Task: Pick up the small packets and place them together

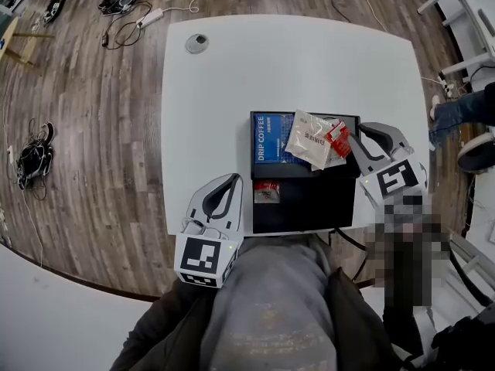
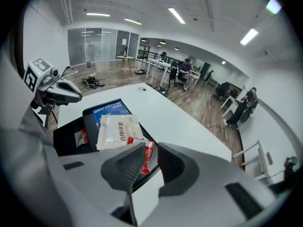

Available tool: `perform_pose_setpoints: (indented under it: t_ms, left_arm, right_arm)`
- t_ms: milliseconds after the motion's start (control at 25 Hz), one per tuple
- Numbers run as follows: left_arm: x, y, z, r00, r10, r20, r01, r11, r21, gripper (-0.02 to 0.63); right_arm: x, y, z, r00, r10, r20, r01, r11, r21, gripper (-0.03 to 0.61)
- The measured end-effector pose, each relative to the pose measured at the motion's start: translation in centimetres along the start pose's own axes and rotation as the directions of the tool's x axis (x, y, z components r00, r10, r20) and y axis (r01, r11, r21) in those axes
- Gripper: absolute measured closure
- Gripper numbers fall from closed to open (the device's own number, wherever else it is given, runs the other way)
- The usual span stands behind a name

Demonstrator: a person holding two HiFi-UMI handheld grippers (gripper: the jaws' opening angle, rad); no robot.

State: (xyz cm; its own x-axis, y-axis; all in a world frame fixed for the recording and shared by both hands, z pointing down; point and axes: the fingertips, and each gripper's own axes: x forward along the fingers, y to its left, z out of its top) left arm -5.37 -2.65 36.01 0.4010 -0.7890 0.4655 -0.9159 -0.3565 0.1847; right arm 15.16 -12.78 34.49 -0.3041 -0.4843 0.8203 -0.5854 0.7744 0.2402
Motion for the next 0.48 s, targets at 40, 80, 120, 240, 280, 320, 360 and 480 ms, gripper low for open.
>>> perform_pose_setpoints:
  t_ms: [40,80,120,240,280,320,360,480]
  left_arm:
    - [-0.2,0.0,0.1,1.000,0.000,0.002,0.000,1.000,0.001,0.611]
    - [-0.4,-0.1,0.1,1.000,-0.001,0.005,0.001,1.000,0.004,0.611]
    - [-0.6,-0.2,0.2,1.000,-0.002,0.009,0.002,1.000,0.008,0.611]
    - [-0.9,-0.6,0.5,1.000,-0.015,0.026,0.014,1.000,0.025,0.611]
    - [-1.1,-0.9,0.5,0.999,-0.019,0.031,0.018,0.999,0.027,0.611]
    - [-1.3,-1.1,0.4,0.999,-0.022,0.034,0.021,0.999,0.028,0.611]
    - [-1.6,-1.3,0.3,0.999,-0.025,0.035,0.024,0.999,0.030,0.611]
    - [-2.6,-1.7,0.0,0.999,-0.028,0.042,0.027,0.999,0.038,0.611]
  right_arm:
    - [-0.3,-0.1,0.1,1.000,-0.014,0.005,0.014,1.000,-0.002,0.495]
    - [-0.7,-0.1,0.2,1.000,-0.025,0.011,0.025,1.000,-0.004,0.495]
    - [-1.2,-0.1,0.4,0.999,-0.034,0.021,0.034,0.999,-0.006,0.495]
    - [-3.0,0.7,1.5,0.996,-0.049,0.075,0.051,0.998,-0.020,0.497]
    - [-3.6,1.3,1.8,0.994,-0.046,0.095,0.049,0.998,-0.030,0.497]
    - [-4.1,2.2,2.1,0.993,-0.035,0.113,0.040,0.998,-0.045,0.497]
    - [-4.5,3.2,2.4,0.991,-0.016,0.131,0.024,0.998,-0.063,0.497]
    - [-5.6,7.6,3.2,0.979,0.096,0.178,-0.072,0.988,-0.136,0.497]
